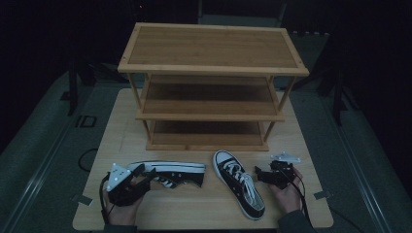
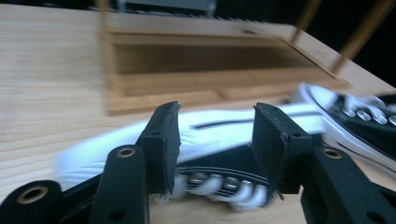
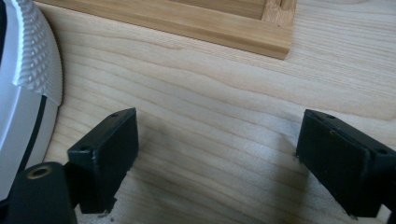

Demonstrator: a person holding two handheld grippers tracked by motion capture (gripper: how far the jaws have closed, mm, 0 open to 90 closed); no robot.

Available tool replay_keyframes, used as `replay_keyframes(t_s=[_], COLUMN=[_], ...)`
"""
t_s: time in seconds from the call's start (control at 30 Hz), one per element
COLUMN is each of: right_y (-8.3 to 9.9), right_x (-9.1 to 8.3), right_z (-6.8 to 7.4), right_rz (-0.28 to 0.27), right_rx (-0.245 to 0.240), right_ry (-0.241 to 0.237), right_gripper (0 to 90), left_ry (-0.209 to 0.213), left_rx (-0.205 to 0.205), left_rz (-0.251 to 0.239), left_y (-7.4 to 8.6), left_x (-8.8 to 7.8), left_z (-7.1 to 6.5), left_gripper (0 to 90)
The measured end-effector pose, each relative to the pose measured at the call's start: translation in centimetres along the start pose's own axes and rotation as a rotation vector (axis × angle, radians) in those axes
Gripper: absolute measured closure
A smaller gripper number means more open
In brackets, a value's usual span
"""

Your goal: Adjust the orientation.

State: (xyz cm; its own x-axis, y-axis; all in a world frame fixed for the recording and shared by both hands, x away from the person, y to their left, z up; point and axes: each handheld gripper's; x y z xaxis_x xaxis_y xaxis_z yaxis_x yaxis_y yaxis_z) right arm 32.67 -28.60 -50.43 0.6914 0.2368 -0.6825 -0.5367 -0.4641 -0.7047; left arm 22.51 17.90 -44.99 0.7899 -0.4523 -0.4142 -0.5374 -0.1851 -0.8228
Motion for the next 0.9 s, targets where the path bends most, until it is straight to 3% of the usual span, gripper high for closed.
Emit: replay_keyframes(t_s=[0.1, 0.3, 0.4, 0.6, 0.9], right_y=[0.0, 0.0, 0.0, 0.0, 0.0], right_x=[0.0, 0.0, 0.0, 0.0, 0.0], right_z=[0.0, 0.0, 0.0, 0.0, 0.0], right_rz=[0.000, 0.000, 0.000, 0.000, 0.000], right_rx=[0.000, 0.000, 0.000, 0.000, -0.001], right_ry=[0.000, 0.000, 0.000, 0.000, 0.000], right_gripper=[12.8, 12.8, 12.8, 12.8, 12.9], left_ry=[0.023, 0.007, -0.010, -0.004, -0.008], left_rx=[0.040, 0.085, 0.088, 0.076, 0.055], left_rz=[0.050, 0.102, 0.115, 0.108, 0.087], left_y=[0.6, 1.0, 1.1, 0.5, -1.5], left_x=[1.0, 2.6, 3.4, 3.9, 5.8], left_z=[-0.8, -1.5, -1.5, -1.4, -1.2], left_gripper=[59.4, 63.8, 63.8, 65.1, 66.2])
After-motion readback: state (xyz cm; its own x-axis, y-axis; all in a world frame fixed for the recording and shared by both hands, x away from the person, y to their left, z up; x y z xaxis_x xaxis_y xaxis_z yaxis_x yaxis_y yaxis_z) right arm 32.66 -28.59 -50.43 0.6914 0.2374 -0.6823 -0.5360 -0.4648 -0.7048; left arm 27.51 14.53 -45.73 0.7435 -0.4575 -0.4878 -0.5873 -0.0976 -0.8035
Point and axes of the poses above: each handheld gripper's, and its own axes: x roughly forward along the jaws, y roughly out of its underside, z roughly to its left, and after that the axes turned 14 degrees about -x, right-handed
